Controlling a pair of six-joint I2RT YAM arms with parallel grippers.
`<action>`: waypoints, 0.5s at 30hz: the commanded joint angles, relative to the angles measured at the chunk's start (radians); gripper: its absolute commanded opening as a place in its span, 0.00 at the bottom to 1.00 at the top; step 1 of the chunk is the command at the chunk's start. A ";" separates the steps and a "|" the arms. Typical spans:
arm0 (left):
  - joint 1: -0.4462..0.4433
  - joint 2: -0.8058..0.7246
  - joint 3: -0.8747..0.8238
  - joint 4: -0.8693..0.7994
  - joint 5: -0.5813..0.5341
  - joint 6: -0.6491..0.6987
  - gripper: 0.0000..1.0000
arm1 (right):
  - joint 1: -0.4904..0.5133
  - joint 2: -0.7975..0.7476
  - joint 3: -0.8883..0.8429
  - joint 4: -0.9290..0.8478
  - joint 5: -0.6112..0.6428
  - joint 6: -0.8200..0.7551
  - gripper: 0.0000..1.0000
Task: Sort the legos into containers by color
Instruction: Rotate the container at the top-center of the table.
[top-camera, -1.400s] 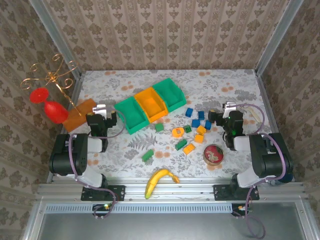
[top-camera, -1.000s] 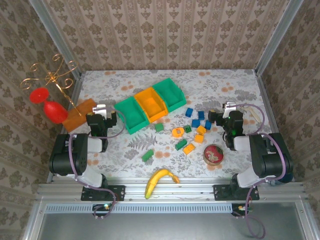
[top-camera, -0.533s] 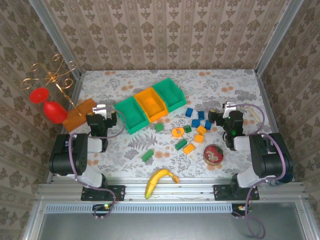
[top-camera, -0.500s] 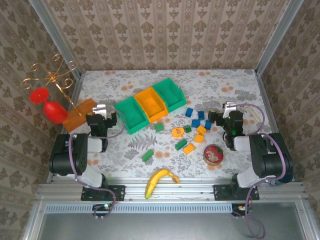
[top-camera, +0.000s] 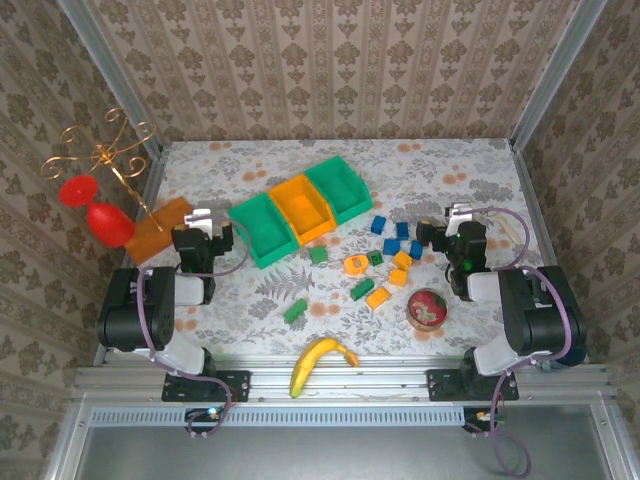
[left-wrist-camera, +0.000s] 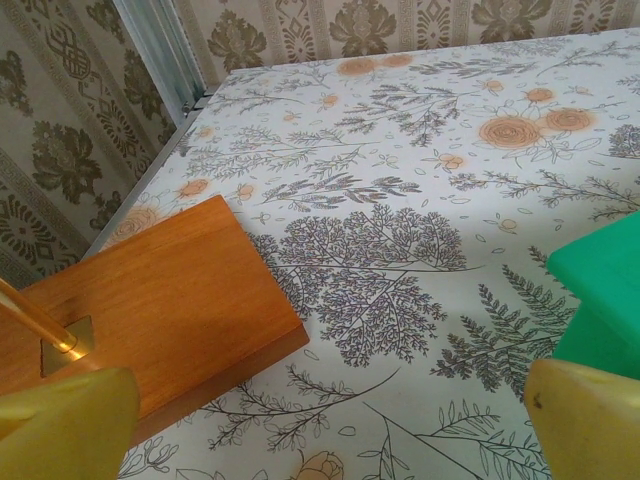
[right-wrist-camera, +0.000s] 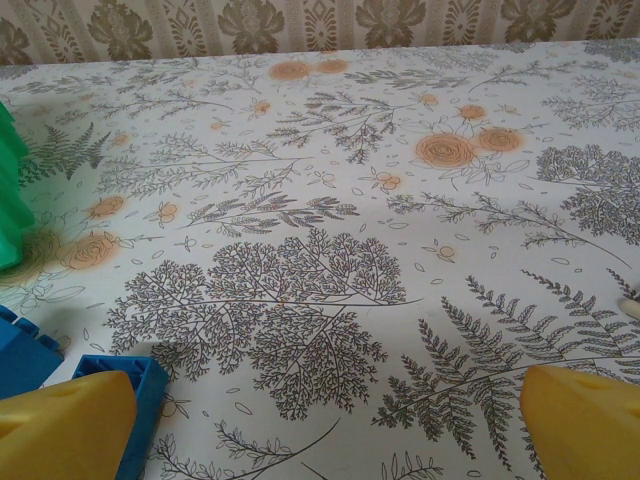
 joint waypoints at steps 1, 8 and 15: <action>0.007 -0.022 -0.024 0.037 0.013 -0.019 1.00 | -0.004 -0.016 0.021 -0.027 -0.006 -0.014 1.00; 0.006 -0.102 -0.025 -0.031 -0.003 -0.021 1.00 | -0.004 -0.070 0.022 -0.070 0.007 -0.011 1.00; -0.020 -0.202 -0.002 -0.147 -0.083 -0.015 1.00 | -0.004 -0.231 0.035 -0.242 0.076 -0.003 1.00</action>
